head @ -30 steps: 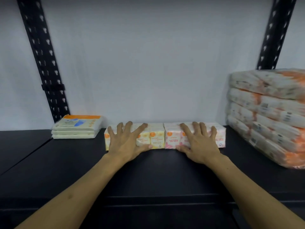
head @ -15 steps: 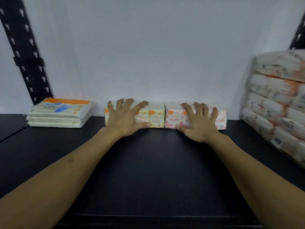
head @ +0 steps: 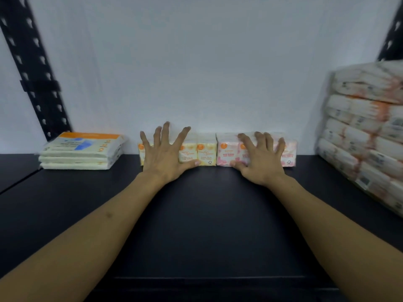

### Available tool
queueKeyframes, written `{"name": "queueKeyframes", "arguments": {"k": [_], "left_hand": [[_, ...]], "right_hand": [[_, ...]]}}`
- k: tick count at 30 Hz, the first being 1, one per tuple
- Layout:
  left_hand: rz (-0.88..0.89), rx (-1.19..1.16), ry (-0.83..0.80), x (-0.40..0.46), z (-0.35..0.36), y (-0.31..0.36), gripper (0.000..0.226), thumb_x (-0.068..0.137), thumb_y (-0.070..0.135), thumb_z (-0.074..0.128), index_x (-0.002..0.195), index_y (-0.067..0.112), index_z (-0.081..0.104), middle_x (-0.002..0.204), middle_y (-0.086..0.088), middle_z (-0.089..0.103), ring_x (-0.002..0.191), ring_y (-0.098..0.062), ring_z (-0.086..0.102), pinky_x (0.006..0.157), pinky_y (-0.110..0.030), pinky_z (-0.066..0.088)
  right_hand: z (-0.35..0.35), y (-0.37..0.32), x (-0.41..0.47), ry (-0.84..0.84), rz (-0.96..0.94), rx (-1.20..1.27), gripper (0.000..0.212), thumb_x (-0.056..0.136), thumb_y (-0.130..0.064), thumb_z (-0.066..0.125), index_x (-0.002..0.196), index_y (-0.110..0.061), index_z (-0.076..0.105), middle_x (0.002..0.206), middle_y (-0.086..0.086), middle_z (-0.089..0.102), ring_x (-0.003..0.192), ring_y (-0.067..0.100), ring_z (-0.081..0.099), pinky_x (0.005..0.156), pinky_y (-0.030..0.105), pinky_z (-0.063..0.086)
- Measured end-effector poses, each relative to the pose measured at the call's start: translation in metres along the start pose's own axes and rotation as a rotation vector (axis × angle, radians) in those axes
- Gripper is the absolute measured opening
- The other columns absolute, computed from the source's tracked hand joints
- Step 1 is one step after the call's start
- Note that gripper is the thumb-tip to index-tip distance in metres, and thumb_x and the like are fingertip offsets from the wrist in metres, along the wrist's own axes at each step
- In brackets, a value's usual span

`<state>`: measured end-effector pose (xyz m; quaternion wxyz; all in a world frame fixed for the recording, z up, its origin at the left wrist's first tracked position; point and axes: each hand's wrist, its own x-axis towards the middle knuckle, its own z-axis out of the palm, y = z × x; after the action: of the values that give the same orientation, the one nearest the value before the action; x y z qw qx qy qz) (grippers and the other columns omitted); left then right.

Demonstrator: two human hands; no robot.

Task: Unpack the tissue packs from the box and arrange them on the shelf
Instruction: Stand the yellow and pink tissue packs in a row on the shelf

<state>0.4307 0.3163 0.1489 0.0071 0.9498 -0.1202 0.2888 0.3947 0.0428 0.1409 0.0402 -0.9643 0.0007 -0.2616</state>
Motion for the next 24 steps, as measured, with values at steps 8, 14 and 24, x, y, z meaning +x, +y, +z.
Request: {"name": "queueKeyframes", "arguments": {"k": [8,14,24], "left_hand": [[0.045,-0.154,0.067,-0.038,-0.032,-0.004,0.105,0.075,0.078,0.062,0.159,0.037,0.014,0.168,-0.012,0.001,0.156,-0.033,0.005,0.126,-0.055,-0.001],[-0.104,-0.195,-0.096,-0.099,-0.07,0.007,0.086,0.085,0.066,0.059,0.157,0.033,0.025,0.169,-0.012,-0.007,0.155,-0.034,0.003,0.126,-0.048,0.006],[-0.078,-0.231,-0.36,-0.202,-0.13,0.022,0.067,0.101,0.065,0.028,0.149,0.023,0.047,0.156,-0.005,0.044,0.143,-0.026,0.04,0.116,-0.045,0.032]], "right_hand": [[-0.027,-0.006,-0.032,0.042,-0.039,0.065,0.088,0.087,-0.067,0.058,0.157,-0.036,0.016,0.166,0.012,0.004,0.155,0.027,-0.009,0.117,0.065,-0.009],[-0.054,-0.024,-0.081,-0.052,0.066,0.19,0.075,0.088,-0.053,0.066,0.152,-0.036,0.03,0.164,0.008,0.009,0.154,0.026,0.002,0.118,0.067,0.004],[-0.111,-0.054,-0.192,-0.322,0.081,0.156,0.052,0.1,-0.057,0.035,0.14,-0.029,0.053,0.148,0.0,0.052,0.136,0.025,0.046,0.116,0.057,0.027]]}}
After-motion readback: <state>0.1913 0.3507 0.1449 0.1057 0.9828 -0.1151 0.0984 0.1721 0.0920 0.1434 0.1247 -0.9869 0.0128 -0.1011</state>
